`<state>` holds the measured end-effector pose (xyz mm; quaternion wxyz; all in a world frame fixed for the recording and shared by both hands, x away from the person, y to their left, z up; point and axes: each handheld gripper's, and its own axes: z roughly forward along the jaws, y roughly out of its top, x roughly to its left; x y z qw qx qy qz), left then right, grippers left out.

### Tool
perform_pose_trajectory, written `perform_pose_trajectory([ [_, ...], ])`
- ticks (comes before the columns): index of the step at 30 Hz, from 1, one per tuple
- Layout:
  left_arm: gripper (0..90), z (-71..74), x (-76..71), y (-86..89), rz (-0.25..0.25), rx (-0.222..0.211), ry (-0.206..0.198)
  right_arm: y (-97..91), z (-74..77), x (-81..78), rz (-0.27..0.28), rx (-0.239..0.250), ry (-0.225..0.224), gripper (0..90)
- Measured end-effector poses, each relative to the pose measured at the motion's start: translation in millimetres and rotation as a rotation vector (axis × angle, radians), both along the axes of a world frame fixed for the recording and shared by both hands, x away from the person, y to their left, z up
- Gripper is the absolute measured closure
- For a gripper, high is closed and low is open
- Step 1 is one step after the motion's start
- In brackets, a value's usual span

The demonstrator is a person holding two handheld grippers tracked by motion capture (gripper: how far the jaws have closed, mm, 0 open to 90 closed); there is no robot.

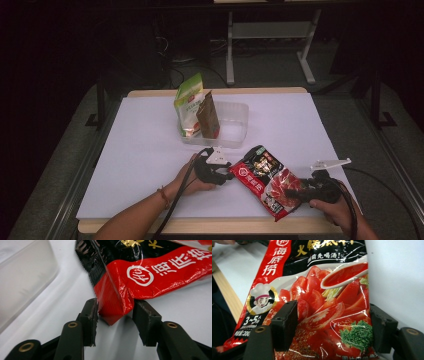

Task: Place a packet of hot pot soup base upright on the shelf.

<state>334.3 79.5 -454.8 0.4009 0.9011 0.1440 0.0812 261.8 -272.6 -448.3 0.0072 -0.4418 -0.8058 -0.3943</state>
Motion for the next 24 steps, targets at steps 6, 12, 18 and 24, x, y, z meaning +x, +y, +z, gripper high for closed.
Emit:
perform_pose_trajectory([
  [6,64.5,-0.7,8.3,9.1,0.062,-0.031,0.034,13.3,0.1,-1.6,0.036,0.007,0.005,32.7],
  [12,64.9,-2.9,20.4,21.2,0.099,-0.138,0.193,21.4,-0.7,-1.0,0.054,0.016,0.012,32.6],
  [18,46.9,-5.3,27.6,30.3,0.088,-0.214,0.357,24.6,-0.8,-0.5,0.049,0.014,0.009,33.2],
  [24,27.4,-6.1,26.5,33.2,0.032,-0.254,0.460,25.3,-1.3,-0.1,0.041,0.018,0.006,33.6],
])
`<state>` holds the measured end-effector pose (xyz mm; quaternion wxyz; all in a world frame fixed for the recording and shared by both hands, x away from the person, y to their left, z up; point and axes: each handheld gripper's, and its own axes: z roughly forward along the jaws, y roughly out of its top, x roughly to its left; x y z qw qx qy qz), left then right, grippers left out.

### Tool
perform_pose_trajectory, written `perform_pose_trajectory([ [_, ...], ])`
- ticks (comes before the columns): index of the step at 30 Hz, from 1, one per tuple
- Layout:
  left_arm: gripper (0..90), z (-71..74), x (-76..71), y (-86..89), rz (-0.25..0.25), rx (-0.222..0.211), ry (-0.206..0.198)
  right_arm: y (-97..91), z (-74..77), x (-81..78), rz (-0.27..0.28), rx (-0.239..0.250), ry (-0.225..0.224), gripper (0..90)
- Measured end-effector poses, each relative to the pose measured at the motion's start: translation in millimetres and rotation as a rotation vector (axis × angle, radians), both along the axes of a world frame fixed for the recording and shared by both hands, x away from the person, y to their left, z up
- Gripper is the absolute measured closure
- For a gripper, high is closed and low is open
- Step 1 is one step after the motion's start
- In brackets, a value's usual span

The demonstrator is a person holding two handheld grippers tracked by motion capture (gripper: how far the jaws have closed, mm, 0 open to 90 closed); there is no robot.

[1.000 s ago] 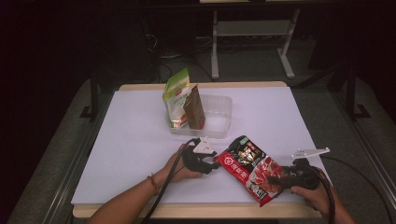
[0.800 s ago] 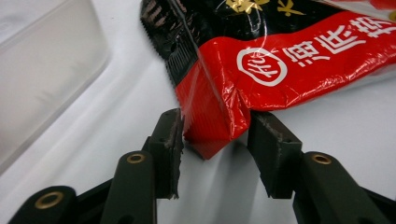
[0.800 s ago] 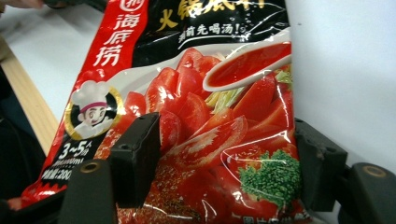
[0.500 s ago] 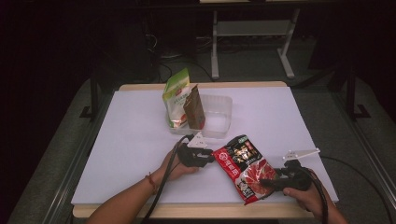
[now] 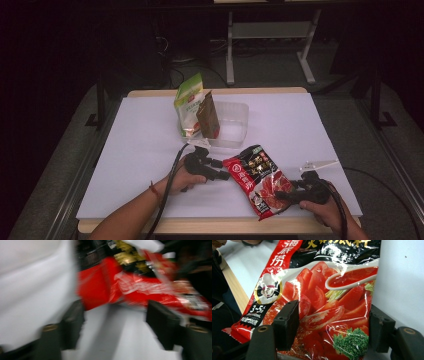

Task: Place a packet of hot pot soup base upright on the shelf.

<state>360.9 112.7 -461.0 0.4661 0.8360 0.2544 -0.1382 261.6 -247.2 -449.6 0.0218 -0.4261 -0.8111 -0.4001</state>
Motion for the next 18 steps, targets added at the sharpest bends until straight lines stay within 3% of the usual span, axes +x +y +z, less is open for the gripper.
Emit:
perform_pose_trajectory([
  [10,23.7,-0.6,-1.9,-16.5,0.026,-0.009,-0.016,3.7,-0.2,0.3,-0.001,-0.003,-0.009,33.5],
  [18,32.6,-1.1,-7.4,-35.1,0.029,-0.006,-0.035,8.2,-1.0,0.4,0.000,0.003,-0.020,35.8],
])
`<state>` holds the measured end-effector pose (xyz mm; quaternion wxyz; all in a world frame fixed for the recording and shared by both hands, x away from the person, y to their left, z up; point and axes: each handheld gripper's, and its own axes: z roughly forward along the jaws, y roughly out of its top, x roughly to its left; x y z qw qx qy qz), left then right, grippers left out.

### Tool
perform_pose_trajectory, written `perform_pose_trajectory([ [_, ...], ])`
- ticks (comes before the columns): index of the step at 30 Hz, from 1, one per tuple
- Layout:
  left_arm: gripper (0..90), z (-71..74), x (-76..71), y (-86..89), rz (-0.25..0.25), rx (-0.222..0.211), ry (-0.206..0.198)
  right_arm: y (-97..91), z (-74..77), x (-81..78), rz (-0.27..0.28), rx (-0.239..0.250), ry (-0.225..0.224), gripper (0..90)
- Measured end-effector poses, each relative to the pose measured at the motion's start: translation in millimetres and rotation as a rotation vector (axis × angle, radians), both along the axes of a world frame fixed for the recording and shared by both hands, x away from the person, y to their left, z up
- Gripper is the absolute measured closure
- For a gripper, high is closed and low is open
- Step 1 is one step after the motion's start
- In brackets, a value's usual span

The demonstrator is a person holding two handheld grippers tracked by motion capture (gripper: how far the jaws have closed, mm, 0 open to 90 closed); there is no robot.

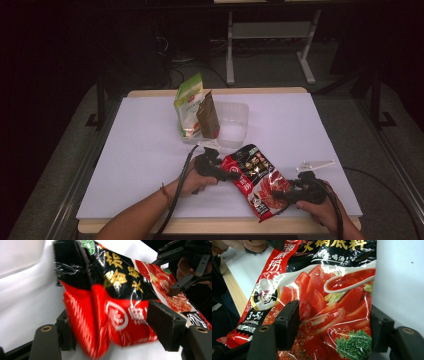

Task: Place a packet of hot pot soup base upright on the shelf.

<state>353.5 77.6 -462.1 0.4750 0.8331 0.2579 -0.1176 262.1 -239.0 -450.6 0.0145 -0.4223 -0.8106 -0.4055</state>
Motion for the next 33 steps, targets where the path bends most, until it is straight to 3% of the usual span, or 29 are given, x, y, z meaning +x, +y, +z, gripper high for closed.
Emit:
perform_pose_trajectory([
  [3,39.1,0.6,-0.5,-2.1,0.026,0.011,-0.010,3.9,-1.1,0.2,0.002,0.010,-0.005,36.7],
  [6,58.2,1.5,2.8,3.7,0.063,0.006,-0.025,5.5,-0.3,-0.1,0.009,0.003,-0.012,36.8],
  [8,71.3,3.7,4.3,7.9,0.085,0.006,-0.062,5.0,-0.3,-0.4,0.008,0.010,-0.009,36.2],
  [13,82.9,9.2,-0.1,9.3,0.080,0.002,-0.129,6.5,2.2,-1.8,0.023,-0.008,-0.021,33.5],
  [19,85.9,20.0,-0.3,17.4,0.099,-0.052,-0.168,3.3,6.2,-5.6,0.068,-0.027,-0.048,31.6],
  [24,86.1,34.2,-0.3,28.5,0.126,-0.109,-0.209,-1.5,8.5,-7.9,0.097,-0.036,-0.044,32.7],
  [29,86.5,44.9,0.9,41.6,0.174,-0.166,-0.241,-3.0,9.2,-9.4,0.110,-0.064,-0.040,43.2],
  [33,86.4,52.4,-1.6,45.9,0.170,-0.198,-0.264,5.5,6.5,-9.3,0.110,-0.108,-0.063,50.4],
])
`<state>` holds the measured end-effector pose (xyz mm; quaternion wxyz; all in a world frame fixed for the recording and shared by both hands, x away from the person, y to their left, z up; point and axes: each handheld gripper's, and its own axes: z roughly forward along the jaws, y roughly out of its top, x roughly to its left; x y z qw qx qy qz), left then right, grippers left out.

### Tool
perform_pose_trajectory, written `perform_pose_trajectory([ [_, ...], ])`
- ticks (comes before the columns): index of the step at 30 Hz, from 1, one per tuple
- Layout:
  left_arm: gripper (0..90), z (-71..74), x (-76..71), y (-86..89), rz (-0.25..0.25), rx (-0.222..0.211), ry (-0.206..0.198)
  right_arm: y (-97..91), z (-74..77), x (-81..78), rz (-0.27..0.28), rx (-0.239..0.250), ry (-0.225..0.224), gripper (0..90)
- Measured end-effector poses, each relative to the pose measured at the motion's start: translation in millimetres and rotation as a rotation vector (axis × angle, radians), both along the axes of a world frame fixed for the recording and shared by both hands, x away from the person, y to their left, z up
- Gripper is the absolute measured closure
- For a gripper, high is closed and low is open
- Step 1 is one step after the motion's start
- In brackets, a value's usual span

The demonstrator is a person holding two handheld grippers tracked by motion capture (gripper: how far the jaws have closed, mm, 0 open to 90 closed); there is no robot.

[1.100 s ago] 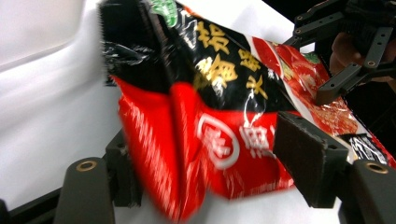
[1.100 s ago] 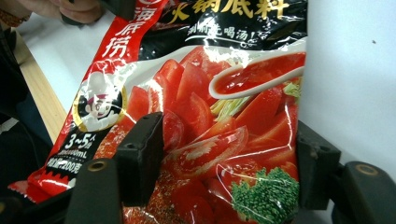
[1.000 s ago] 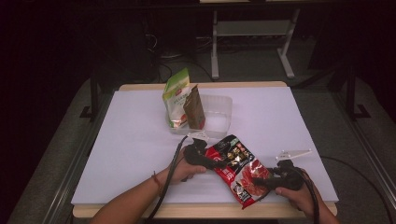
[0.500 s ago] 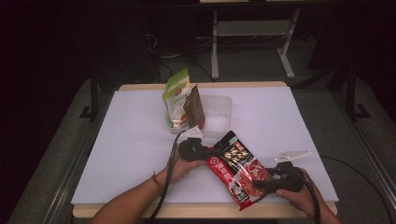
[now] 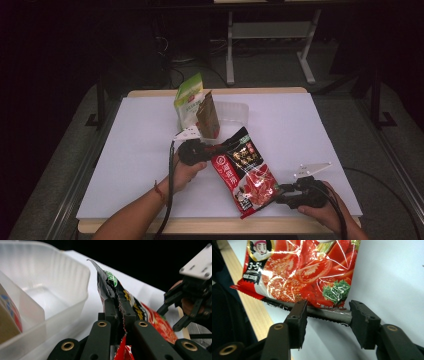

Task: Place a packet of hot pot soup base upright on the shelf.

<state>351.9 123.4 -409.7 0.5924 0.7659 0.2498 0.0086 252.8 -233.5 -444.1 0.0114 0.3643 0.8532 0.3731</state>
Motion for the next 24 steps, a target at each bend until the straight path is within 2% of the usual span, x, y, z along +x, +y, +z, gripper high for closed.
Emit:
perform_pose_trajectory([
  [2,86.2,3.3,-1.5,0.9,-0.002,-0.012,-0.012,3.6,0.1,-0.6,0.005,-0.018,-0.019,52.3],
  [8,84.8,8.6,-6.0,0.8,-0.009,-0.039,-0.033,8.7,-0.2,-1.4,-0.013,-0.012,-0.050,57.3],
  [11,83.2,10.8,-8.6,-2.1,-0.018,-0.046,-0.049,10.8,1.0,-1.0,-0.021,0.012,-0.069,60.8],
  [15,80.8,9.8,-8.0,-4.7,-0.018,-0.063,-0.033,11.7,-0.6,-1.2,-0.026,0.013,-0.071,61.3],
  [20,76.0,6.9,-5.9,-8.8,-0.002,-0.050,-0.023,12.6,-0.8,-1.0,-0.029,0.015,-0.076,61.5],
  [22,74.8,5.3,-5.3,-10.4,0.016,-0.026,-0.024,12.3,-1.1,-1.1,-0.031,0.021,-0.073,61.4],
  [23,75.8,4.6,-5.5,-10.5,0.029,-0.015,-0.027,12.3,-1.2,-1.0,-0.030,0.023,-0.074,61.3],
  [24,81.9,4.4,-5.3,-9.5,0.046,-0.009,-0.037,12.3,-1.2,-1.0,-0.029,0.024,-0.075,61.3],
])
